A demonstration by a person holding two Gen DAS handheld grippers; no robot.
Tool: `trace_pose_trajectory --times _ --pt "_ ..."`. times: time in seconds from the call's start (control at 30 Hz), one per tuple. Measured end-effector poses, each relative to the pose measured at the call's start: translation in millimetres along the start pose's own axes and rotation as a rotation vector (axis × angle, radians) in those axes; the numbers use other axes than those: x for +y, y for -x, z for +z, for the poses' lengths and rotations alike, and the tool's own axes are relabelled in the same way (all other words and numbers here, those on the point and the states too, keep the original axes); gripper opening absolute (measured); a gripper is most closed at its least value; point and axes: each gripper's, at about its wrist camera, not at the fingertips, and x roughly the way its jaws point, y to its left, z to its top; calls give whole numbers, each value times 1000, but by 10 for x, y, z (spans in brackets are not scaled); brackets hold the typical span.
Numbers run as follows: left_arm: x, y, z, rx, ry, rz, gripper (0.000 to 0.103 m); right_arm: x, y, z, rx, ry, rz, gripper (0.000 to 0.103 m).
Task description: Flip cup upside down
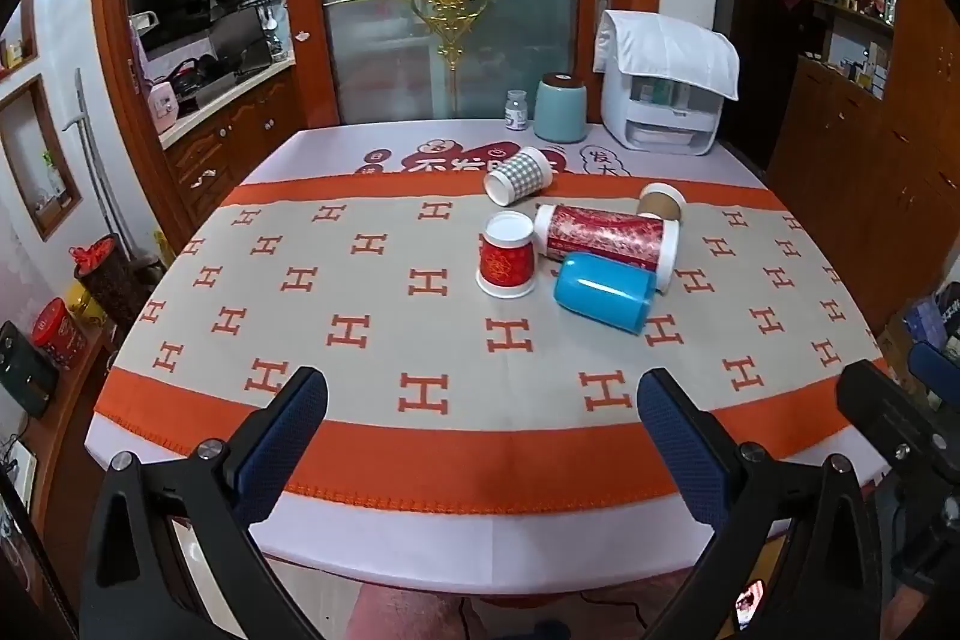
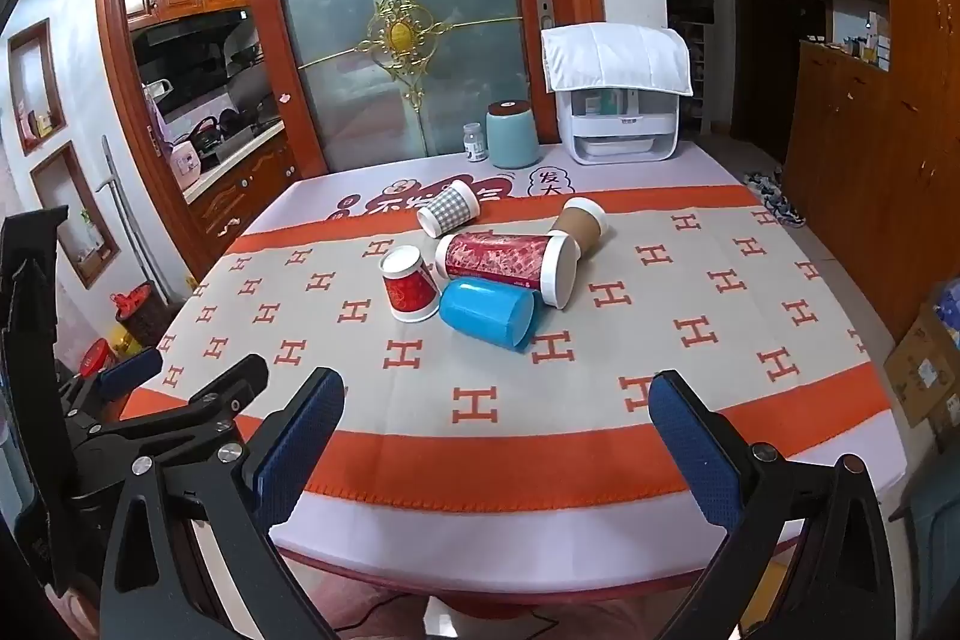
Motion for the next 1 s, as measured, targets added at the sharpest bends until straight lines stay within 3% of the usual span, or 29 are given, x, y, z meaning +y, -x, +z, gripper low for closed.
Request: trace_pose_trajectory --times 0.2,0.23,1.0 --pt "-48 46 -37 -18 -22 -31 102 -58 -8 5 4 17 -20 103" --pt "-108 17 -65 9 -6 -47 102 -30 -13 -12 7 22 -4 103" --pt "-29 -54 -20 12 11 -44 102 52 -140 -59 21 27 -7 103"
